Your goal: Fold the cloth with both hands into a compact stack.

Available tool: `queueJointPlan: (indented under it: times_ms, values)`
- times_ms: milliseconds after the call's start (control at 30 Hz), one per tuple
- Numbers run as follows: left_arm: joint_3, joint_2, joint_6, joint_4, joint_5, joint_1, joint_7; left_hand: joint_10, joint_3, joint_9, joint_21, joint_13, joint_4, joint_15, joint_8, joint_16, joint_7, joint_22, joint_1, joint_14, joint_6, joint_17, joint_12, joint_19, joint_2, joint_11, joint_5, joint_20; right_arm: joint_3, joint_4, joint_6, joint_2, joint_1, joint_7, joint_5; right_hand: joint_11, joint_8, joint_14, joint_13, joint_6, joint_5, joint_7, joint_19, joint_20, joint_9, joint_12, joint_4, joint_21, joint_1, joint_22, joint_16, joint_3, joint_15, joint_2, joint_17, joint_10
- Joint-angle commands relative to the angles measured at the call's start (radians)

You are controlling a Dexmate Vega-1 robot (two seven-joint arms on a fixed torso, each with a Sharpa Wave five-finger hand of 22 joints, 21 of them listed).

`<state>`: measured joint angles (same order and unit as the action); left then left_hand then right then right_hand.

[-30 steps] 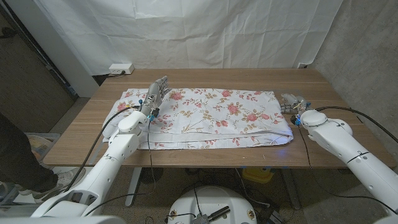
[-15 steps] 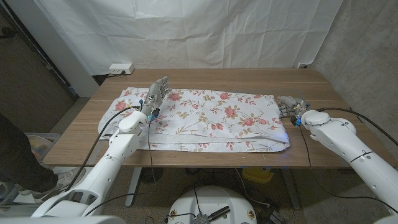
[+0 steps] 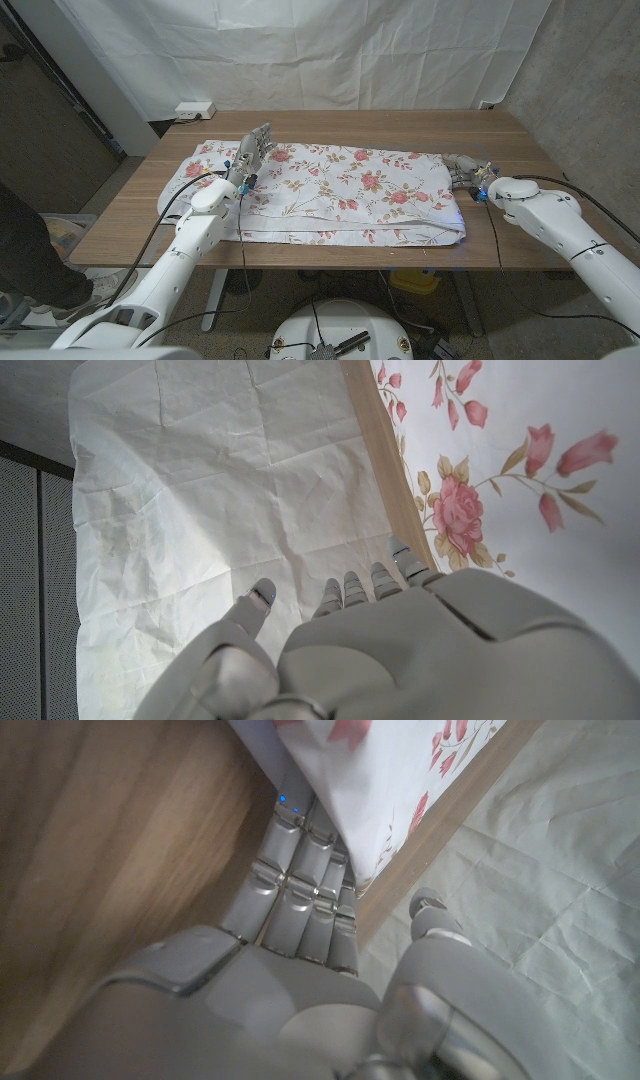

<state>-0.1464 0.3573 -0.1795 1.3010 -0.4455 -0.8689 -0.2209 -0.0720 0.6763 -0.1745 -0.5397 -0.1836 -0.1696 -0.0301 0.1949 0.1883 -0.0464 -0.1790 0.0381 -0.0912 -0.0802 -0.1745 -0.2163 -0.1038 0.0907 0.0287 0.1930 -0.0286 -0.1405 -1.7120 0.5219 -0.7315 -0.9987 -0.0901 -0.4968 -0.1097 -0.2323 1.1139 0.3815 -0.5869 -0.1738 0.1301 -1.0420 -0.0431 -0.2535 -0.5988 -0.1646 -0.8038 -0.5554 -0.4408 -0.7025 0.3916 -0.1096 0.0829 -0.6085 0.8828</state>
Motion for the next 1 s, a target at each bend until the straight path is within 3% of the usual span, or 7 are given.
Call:
queueJointPlan:
  times_ms: [33, 133, 267, 400, 567, 800, 1000]
  values:
    - [0.001, -0.001, -0.001, 0.006, -0.001, -0.004, 0.003, 0.004, 0.001, -0.005, 0.004, -0.005, 0.002, 0.003, -0.006, -0.002, 0.007, -0.006, 0.001, 0.004, -0.002, -0.002, 0.003, 0.004, 0.073, -0.003, 0.005, -0.002, -0.056, 0.066, 0.029, -0.078, 0.088, 0.245, -0.094, -0.007, 0.006, -0.015, -0.005, 0.006, -0.007, 0.008, 0.004, -0.002, -0.002, 0.006, -0.008, -0.006, -0.029, 0.001, 0.009, 0.000, 0.005, 0.001, 0.003, -0.020]
    - [0.000, -0.001, 0.000, 0.007, -0.001, -0.004, 0.004, 0.004, 0.001, -0.005, 0.004, -0.005, 0.002, 0.003, -0.006, -0.001, 0.007, -0.006, 0.001, 0.005, -0.002, -0.002, 0.003, 0.005, 0.073, -0.003, 0.005, -0.002, -0.079, 0.074, 0.030, -0.094, 0.110, 0.278, -0.097, -0.010, 0.007, -0.015, -0.010, 0.001, -0.010, 0.014, 0.005, -0.008, -0.001, 0.004, -0.008, -0.014, -0.047, -0.001, 0.010, 0.004, 0.000, 0.009, 0.006, -0.016]
    - [-0.001, 0.000, 0.002, 0.008, 0.000, -0.003, 0.003, 0.003, 0.001, -0.005, 0.005, -0.005, 0.002, 0.004, -0.007, -0.001, 0.007, -0.006, 0.001, 0.005, -0.003, -0.002, 0.004, 0.005, 0.073, -0.003, 0.005, -0.002, -0.086, 0.078, -0.001, -0.099, 0.114, 0.287, -0.102, 0.007, -0.019, 0.020, -0.025, -0.085, -0.012, 0.008, 0.000, -0.020, -0.004, -0.023, -0.010, -0.039, -0.127, 0.005, -0.011, 0.023, -0.016, 0.046, -0.008, 0.041]
    - [0.000, 0.001, 0.004, 0.007, 0.000, -0.002, 0.004, 0.004, 0.001, -0.005, 0.005, -0.005, 0.001, 0.004, -0.007, -0.002, 0.007, -0.006, 0.001, 0.004, -0.002, -0.002, 0.004, 0.005, 0.073, -0.003, 0.005, -0.003, -0.095, 0.075, -0.051, -0.105, 0.113, 0.280, -0.085, 0.041, -0.074, 0.076, 0.016, -0.237, -0.011, -0.021, 0.011, -0.034, -0.021, -0.103, -0.010, -0.087, -0.267, 0.009, -0.062, 0.062, -0.048, 0.092, -0.068, 0.126]
    - [-0.001, 0.000, 0.002, 0.001, 0.000, 0.002, 0.001, 0.004, 0.001, -0.005, 0.006, -0.005, 0.001, 0.004, -0.007, -0.002, 0.006, -0.006, 0.000, 0.004, -0.002, -0.002, 0.004, 0.005, 0.073, -0.002, 0.005, -0.002, -0.090, 0.064, -0.119, -0.099, 0.094, 0.226, -0.057, 0.075, -0.122, 0.109, 0.054, -0.329, -0.018, -0.041, 0.018, -0.054, -0.047, -0.155, -0.004, -0.124, -0.374, 0.028, -0.103, 0.110, -0.075, 0.108, -0.140, 0.177]
    - [-0.001, 0.004, 0.001, -0.002, 0.000, 0.006, -0.008, 0.004, 0.002, -0.005, 0.007, -0.005, 0.001, 0.005, -0.007, -0.002, 0.006, -0.006, 0.000, 0.004, -0.003, -0.002, 0.005, 0.005, 0.073, -0.002, 0.005, -0.002, -0.098, 0.038, -0.141, -0.118, 0.090, 0.161, -0.006, 0.120, -0.134, 0.128, 0.098, -0.333, -0.007, -0.047, 0.048, -0.082, -0.071, -0.187, 0.009, -0.150, -0.416, 0.031, -0.142, 0.109, -0.092, 0.101, -0.203, 0.185]
    - [0.002, 0.013, 0.003, 0.001, 0.000, 0.007, -0.015, 0.004, 0.002, -0.005, 0.008, -0.005, 0.001, 0.005, -0.008, -0.002, 0.007, -0.006, 0.000, 0.004, -0.003, -0.002, 0.005, 0.005, 0.073, -0.002, 0.005, -0.002, -0.101, 0.002, -0.104, -0.147, 0.099, 0.105, 0.038, 0.153, -0.137, 0.101, 0.168, -0.321, -0.013, -0.071, 0.113, -0.113, -0.105, -0.222, 0.026, -0.202, -0.444, -0.010, -0.178, 0.089, -0.099, 0.097, -0.289, 0.159]
